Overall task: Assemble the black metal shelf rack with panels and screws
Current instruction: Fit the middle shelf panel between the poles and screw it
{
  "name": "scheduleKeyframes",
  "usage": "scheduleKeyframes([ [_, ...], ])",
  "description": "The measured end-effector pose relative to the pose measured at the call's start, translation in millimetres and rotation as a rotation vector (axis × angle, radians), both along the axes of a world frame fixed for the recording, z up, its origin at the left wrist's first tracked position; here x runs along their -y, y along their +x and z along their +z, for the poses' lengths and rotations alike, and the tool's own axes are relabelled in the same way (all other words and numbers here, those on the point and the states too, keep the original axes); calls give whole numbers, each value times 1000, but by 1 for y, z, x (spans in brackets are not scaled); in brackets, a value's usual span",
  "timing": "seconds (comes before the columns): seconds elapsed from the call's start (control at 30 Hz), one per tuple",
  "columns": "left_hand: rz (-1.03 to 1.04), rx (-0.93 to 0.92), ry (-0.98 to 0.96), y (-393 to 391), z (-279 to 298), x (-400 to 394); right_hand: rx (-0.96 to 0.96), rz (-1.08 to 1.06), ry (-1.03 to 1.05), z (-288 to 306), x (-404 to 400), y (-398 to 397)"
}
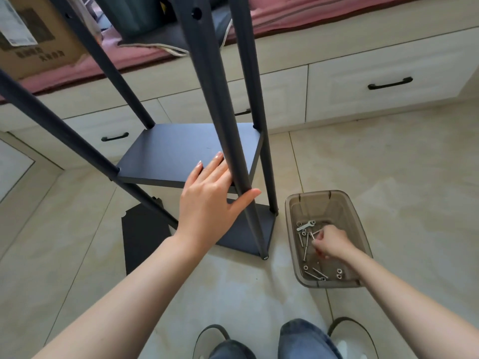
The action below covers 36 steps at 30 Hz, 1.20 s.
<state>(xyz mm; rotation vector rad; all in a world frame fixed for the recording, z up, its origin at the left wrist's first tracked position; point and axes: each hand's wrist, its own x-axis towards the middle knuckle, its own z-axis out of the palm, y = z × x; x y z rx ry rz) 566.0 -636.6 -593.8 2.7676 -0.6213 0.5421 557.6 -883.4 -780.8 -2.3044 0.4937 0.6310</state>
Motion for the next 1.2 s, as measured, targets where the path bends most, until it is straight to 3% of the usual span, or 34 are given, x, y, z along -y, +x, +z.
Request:
scheduleKeyframes([
  [0.17, -23, -60, -12, 0, 4, -1, 507, -117, 380, 98, -7, -6],
  [0.27, -50, -119, 30, -1, 8, -4, 619, -76, 597, 152, -26, -22],
  [0.37, -72, -180, 64, -2, 11, -10, 647, -20, 637, 181, -45, -37],
  [0.43, -51, -171, -127, -11, 10, -15, 678, -18, 606, 190, -54, -42],
  [0.57, 215, -23, -806, -40, 5, -10, 766, -62, 489, 198, -68, -49],
  [0.6, 322, -97, -937, -43, 5, -7, 798, -57, 441, 199, -71, -51],
  [0.7, 590, -545, -1312, -37, 4, -1, 851, -51, 383, 200, -79, -56],
  [0.77, 590, -806, -1481, -27, 4, 2, 854, -54, 372, 199, -84, -57],
  [0.87, 434, -965, -1567, -17, 1, 10, 861, -41, 340, 198, -89, -55],
  [1.2, 278, -972, -1699, -15, -7, 17, 935, -21, 240, 186, -88, -53],
])
